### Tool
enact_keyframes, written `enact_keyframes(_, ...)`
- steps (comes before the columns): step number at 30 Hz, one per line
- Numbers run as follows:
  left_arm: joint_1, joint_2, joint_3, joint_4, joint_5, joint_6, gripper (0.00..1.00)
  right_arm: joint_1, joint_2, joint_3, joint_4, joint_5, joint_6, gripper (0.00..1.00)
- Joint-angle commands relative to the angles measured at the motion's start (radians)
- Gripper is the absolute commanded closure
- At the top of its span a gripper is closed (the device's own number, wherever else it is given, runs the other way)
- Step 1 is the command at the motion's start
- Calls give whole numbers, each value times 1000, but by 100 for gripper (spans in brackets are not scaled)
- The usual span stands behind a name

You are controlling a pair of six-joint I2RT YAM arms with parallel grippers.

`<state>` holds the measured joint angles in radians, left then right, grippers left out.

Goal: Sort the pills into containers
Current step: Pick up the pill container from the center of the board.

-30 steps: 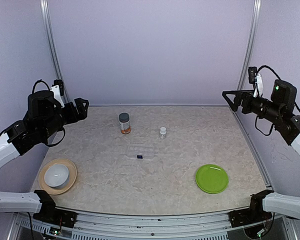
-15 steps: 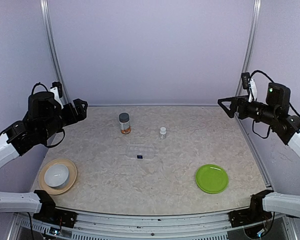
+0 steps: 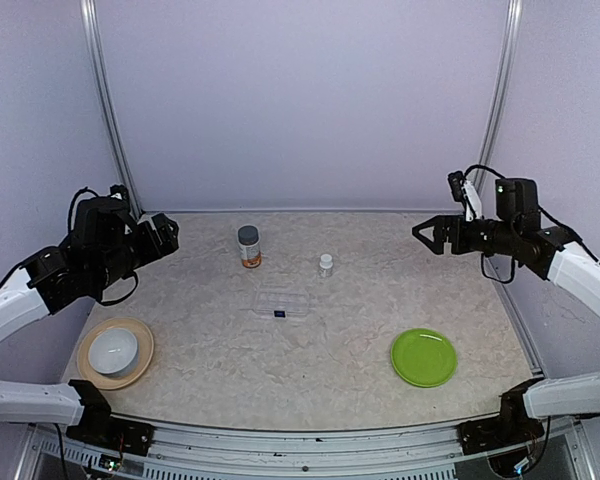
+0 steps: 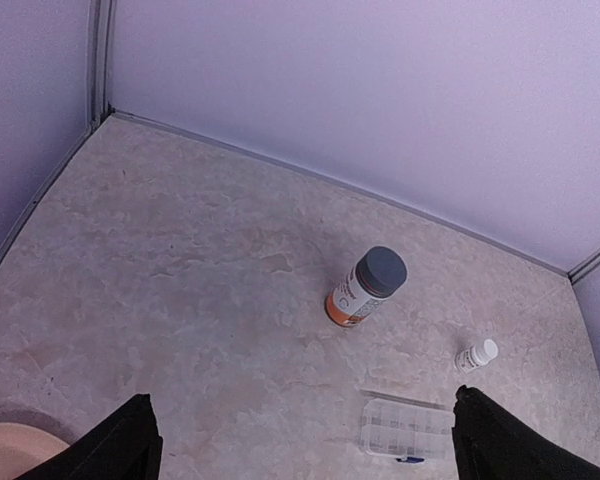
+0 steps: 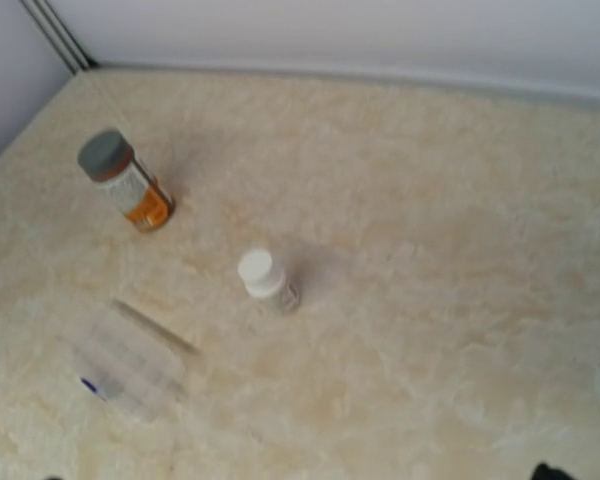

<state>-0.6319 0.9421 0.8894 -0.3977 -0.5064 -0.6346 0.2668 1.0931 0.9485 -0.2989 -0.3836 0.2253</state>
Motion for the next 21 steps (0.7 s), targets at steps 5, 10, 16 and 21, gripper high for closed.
enact_keyframes(5,-5,40,-58,39,18,-36,1,85,80,-26,-13,94,-7,0)
enact_keyframes(10,-6,72,-83,81,59,-10,1,125,125,-31,3,104,-6,0)
enact_keyframes(16,-12,123,-97,129,138,27,1,195,181,-32,24,118,-39,0)
enact_keyframes(21,-25,173,-119,201,220,72,1,264,219,-34,72,104,-85,0)
